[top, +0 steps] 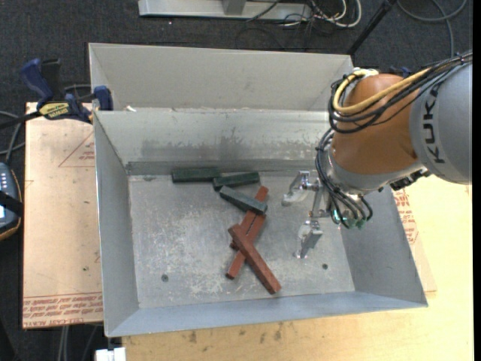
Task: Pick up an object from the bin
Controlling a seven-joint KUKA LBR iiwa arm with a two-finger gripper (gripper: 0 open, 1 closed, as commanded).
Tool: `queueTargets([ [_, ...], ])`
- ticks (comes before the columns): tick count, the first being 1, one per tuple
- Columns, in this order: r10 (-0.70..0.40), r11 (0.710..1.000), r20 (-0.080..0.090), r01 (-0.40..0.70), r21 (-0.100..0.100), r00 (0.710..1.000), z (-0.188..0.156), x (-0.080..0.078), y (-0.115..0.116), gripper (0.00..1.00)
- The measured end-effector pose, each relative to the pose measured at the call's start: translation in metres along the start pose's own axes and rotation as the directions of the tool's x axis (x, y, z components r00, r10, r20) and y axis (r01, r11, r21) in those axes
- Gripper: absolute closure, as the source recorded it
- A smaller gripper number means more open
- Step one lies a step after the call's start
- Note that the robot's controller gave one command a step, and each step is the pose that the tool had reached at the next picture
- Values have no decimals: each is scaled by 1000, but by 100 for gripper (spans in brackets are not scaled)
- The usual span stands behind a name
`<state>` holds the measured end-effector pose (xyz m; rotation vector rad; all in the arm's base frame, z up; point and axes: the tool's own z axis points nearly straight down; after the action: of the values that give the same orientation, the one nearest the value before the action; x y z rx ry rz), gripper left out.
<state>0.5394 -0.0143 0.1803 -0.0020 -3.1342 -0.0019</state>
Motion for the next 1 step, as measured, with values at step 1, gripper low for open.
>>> queueTargets([
  [1,-1,1000,8,1,0,1000,-4,-2,0,0],
])
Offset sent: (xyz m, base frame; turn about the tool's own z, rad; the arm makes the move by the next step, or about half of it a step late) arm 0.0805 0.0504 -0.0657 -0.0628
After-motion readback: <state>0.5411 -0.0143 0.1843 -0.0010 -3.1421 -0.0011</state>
